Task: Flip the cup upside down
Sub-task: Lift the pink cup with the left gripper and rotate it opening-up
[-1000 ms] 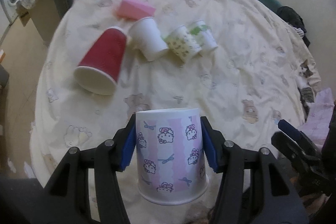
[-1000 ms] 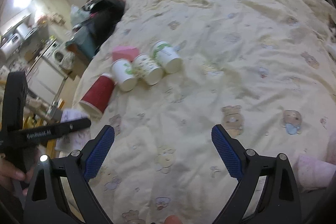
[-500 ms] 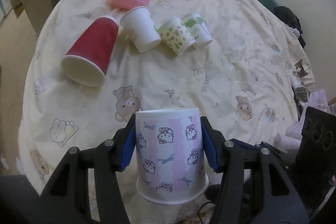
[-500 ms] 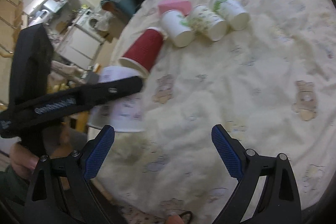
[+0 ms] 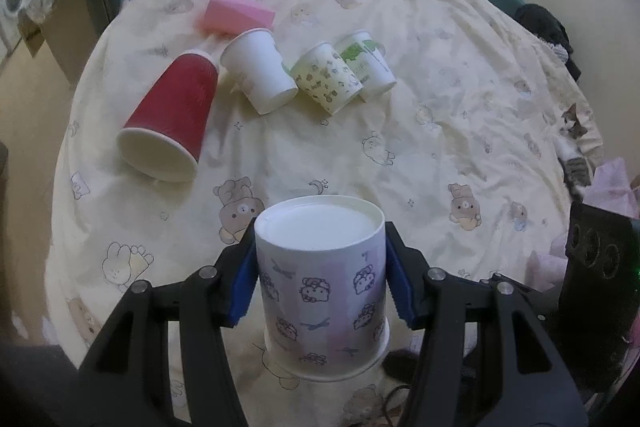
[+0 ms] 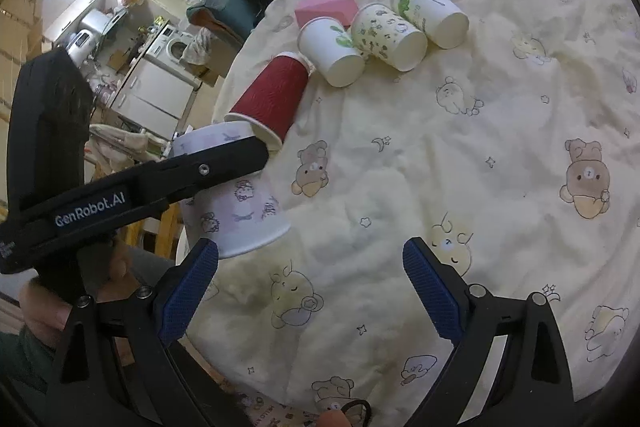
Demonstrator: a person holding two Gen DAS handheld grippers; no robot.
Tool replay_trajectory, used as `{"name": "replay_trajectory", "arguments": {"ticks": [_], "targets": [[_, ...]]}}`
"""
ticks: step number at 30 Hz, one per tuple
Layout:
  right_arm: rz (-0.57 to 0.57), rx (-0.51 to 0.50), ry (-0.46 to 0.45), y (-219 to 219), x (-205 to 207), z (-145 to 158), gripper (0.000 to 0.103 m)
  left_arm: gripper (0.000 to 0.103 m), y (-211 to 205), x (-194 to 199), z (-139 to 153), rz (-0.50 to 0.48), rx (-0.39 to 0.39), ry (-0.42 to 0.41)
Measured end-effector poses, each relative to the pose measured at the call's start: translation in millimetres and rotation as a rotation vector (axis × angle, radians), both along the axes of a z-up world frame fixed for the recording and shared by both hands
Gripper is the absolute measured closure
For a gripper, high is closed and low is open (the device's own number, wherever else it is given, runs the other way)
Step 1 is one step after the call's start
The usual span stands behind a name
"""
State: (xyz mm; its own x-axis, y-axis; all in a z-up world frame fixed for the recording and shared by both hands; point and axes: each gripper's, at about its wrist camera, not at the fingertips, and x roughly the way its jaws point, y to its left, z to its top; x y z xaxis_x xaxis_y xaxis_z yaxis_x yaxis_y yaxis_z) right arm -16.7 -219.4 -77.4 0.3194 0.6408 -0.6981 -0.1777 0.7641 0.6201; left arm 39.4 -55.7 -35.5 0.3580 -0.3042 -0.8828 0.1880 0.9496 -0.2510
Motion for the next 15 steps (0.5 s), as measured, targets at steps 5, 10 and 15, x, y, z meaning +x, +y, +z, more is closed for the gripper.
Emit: {"name": "replay_trajectory", "arguments": {"ticks": [5,10,15], "targets": [[0.015,-0.066,-0.009,6.7,-1.8,-2.0,0.007,0.051,-4.7,-6.7,5.2,-0.028,0.001,-0.007],[-0.048,-0.105,0.027,-5.3,2.9,-11.0,0.007,0.051,-6.7,-6.5,9.3,-0.038,0.046,-0.026],[-0.113,-0.114,-0.015,-22.3,-0.9,2.6,0.007,0.051,-3.3,13.1,9.8,0.026,0.083,-0.052]]}}
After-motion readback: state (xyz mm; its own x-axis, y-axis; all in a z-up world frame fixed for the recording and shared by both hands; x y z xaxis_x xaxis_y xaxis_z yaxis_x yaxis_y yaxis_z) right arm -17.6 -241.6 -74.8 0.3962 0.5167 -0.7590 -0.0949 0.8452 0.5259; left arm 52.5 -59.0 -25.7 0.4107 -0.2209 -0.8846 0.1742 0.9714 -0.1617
